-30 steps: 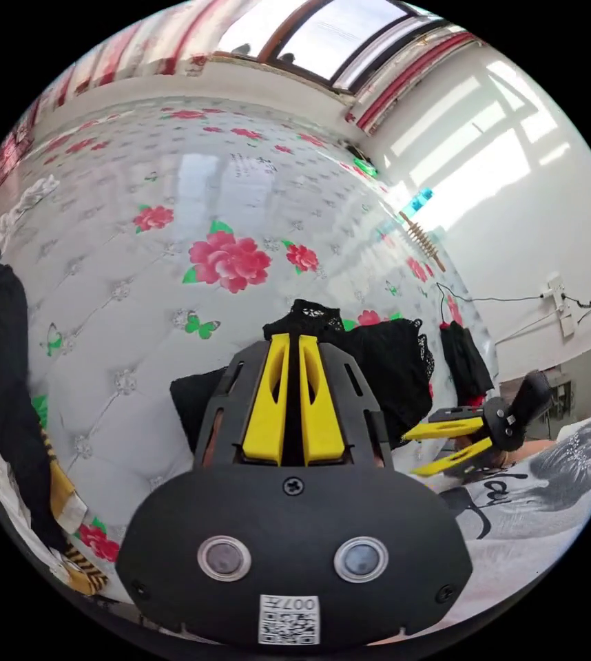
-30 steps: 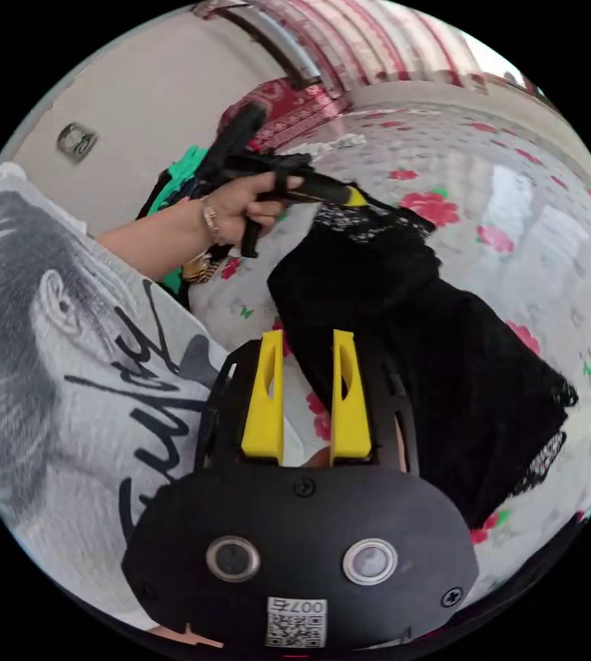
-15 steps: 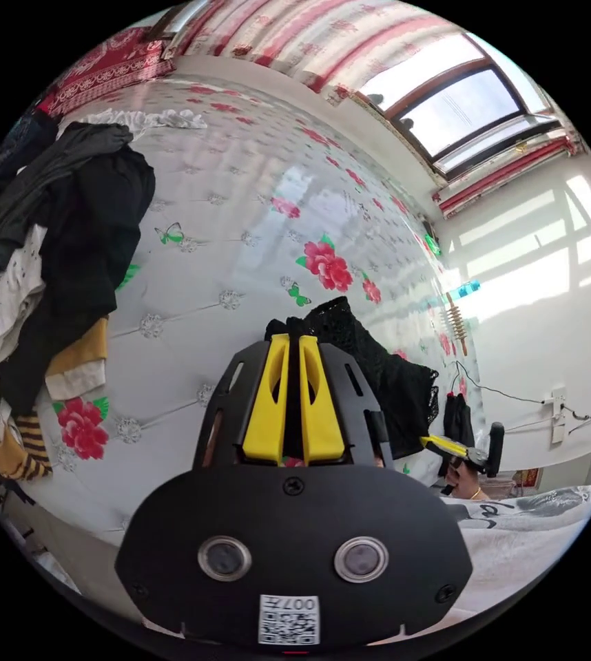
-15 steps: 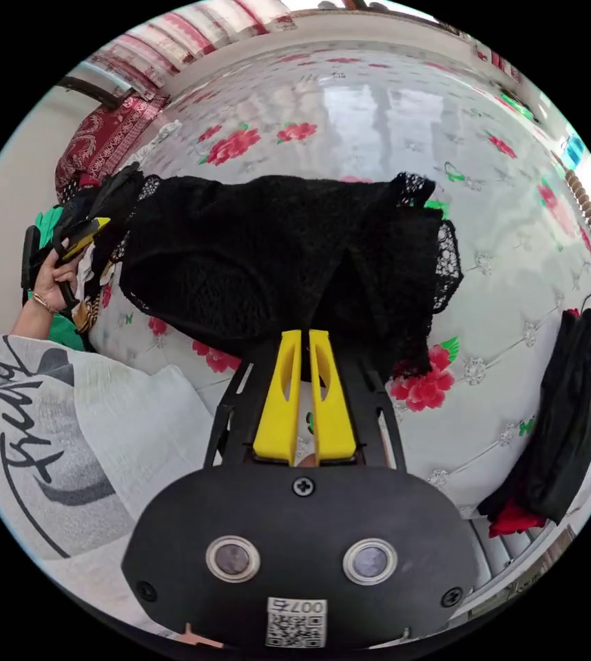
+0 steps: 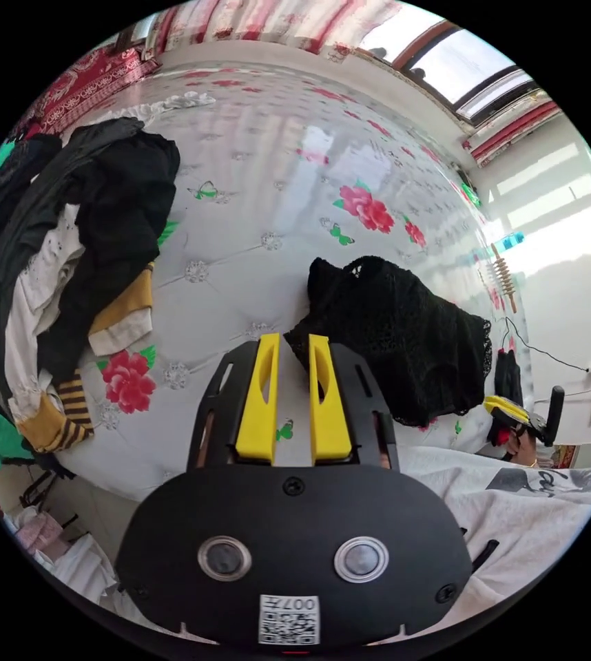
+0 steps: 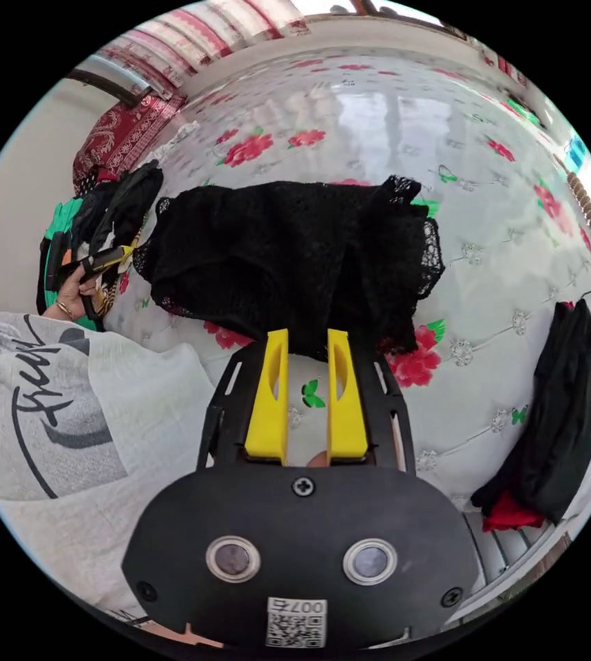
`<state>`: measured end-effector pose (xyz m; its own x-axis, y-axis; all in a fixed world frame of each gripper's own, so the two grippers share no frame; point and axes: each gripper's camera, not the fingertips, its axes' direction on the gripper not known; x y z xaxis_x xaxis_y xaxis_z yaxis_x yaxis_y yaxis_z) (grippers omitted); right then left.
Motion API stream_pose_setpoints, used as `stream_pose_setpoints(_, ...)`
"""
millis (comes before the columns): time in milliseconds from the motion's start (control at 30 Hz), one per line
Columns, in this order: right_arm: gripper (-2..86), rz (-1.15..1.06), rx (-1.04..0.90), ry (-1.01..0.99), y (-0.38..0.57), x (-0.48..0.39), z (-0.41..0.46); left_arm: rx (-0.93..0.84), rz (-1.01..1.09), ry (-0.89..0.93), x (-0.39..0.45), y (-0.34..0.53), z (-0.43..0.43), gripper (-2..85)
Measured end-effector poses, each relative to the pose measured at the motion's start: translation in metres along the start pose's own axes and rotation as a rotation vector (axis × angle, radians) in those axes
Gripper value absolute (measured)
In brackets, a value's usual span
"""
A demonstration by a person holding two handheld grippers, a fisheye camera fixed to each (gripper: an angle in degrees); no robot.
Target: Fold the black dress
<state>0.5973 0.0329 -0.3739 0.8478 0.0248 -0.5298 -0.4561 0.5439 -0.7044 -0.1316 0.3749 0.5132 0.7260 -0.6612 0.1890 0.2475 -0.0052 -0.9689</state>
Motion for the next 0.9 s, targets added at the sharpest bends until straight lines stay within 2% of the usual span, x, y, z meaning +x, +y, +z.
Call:
stream_pose_setpoints(100,5.5,0.047,0.125,0.062,-0.01,0.023,-0.028,0.05,0.087,0.044,0.009,-0.027,-0.013,7.6)
stream_pose_setpoints(167,6.8,0.09,0.156,0.011,-0.036,0.049,-0.034,0.055,0.142,0.111,0.022,-0.049,-0.006,8.6)
stream_pose_setpoints(300,8.1,0.154,0.159,-0.036,-0.088,0.078,-0.021,-0.069,0.261,0.165,0.065,-0.095,0.056,11.9)
stream_pose_setpoints(367,8.0,0.188,0.085,-0.067,-0.12,0.088,0.005,-0.166,0.281,0.126,0.08,-0.105,0.089,11.0)
stream_pose_setpoints(400,7.8,0.187,0.053,-0.073,-0.126,0.09,0.013,-0.214,0.281,0.037,0.086,-0.107,0.107,9.0)
stream_pose_setpoints(433,7.0,0.167,-0.019,-0.063,-0.136,0.089,0.029,-0.232,0.264,-0.016,0.087,-0.107,0.116,6.1)
stream_pose_setpoints(500,5.7,0.132,-0.072,0.014,-0.139,0.088,0.041,-0.178,0.201,0.003,0.077,-0.103,0.113,4.7)
stream_pose_setpoints(633,3.3,0.233,0.029,0.041,-0.119,0.111,0.035,-0.125,0.008,0.117,0.036,-0.085,0.11,4.2)
stream_pose_setpoints(800,3.5,0.304,0.059,-0.007,-0.116,0.114,0.041,-0.078,-0.014,0.127,0.028,-0.078,0.106,6.6)
stream_pose_setpoints(900,3.7,0.304,0.24,0.069,-0.104,0.096,0.0,0.011,-0.012,0.108,0.021,-0.075,0.077,7.7)
